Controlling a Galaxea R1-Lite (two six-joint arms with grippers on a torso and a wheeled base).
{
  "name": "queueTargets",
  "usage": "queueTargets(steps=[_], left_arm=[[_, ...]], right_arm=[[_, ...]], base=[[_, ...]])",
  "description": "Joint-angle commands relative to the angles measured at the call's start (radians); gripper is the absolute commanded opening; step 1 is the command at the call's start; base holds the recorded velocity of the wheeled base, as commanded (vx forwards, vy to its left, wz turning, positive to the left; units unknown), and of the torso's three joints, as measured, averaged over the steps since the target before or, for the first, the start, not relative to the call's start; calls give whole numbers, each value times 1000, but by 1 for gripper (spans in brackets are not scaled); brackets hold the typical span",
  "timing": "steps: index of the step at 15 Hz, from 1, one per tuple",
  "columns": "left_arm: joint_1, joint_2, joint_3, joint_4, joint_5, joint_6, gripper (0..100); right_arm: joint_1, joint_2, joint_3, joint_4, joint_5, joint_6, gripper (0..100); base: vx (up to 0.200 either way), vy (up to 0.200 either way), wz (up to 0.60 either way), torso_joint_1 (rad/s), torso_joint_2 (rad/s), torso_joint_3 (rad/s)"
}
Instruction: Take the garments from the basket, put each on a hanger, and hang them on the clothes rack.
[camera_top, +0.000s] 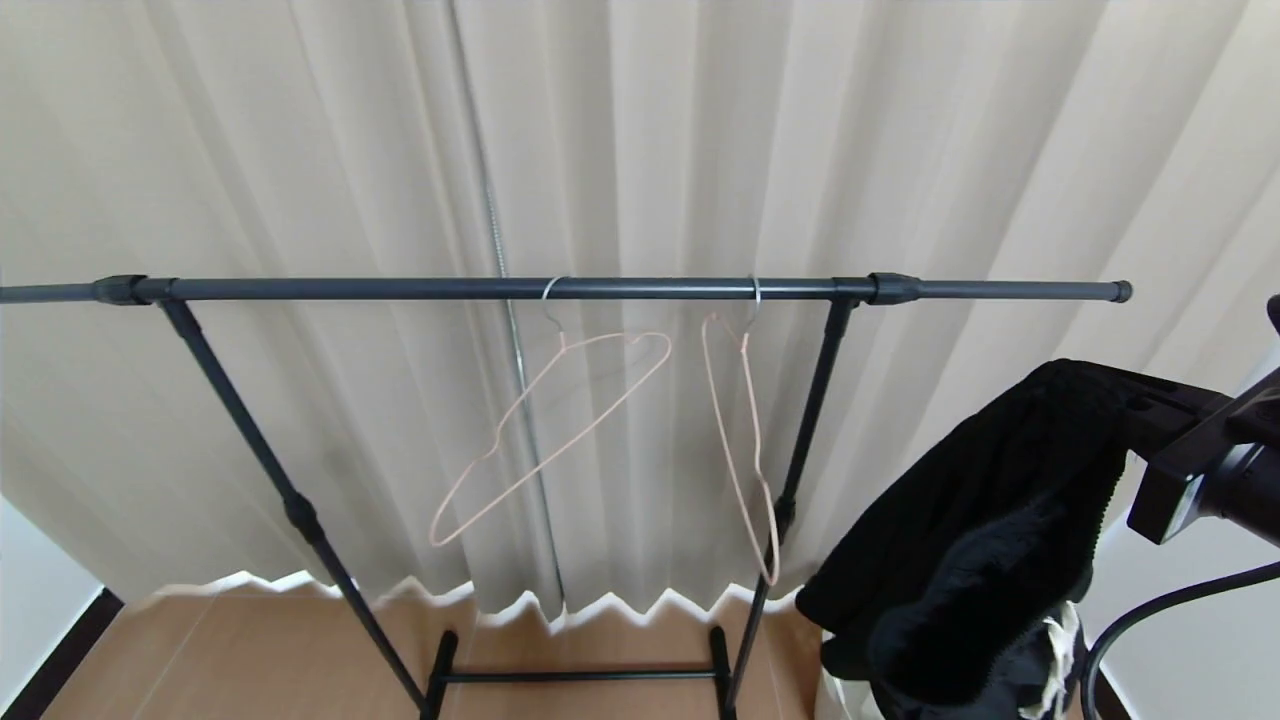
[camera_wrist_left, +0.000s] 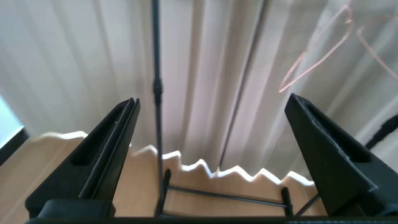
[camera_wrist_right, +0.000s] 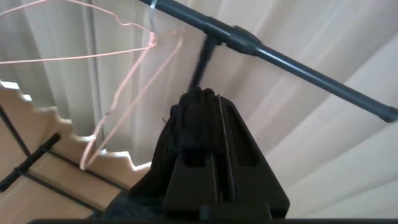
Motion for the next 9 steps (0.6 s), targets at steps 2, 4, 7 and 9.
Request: queueTargets(steps=[2,4,7,9], left_arm=[[0,1,0,-1,0,-1,100],[0,1,0,-1,0,-1,100],[0,1,0,1,0,-1,100],[-1,0,0,1,-2,1,100]], right_arm=[[1,-4,-1,-1,0,0,0],[-1,-5,-1,-1,0,0,0],[1,-7,-1,-1,1,0,0],[1,-8,-1,-1,1,0,0]], base=[[-200,0,0,0,2,-5],[-200,0,0,-5,2,5],[-133,67,0,-1,-2,1],[0,200,0,-5,-10,5]])
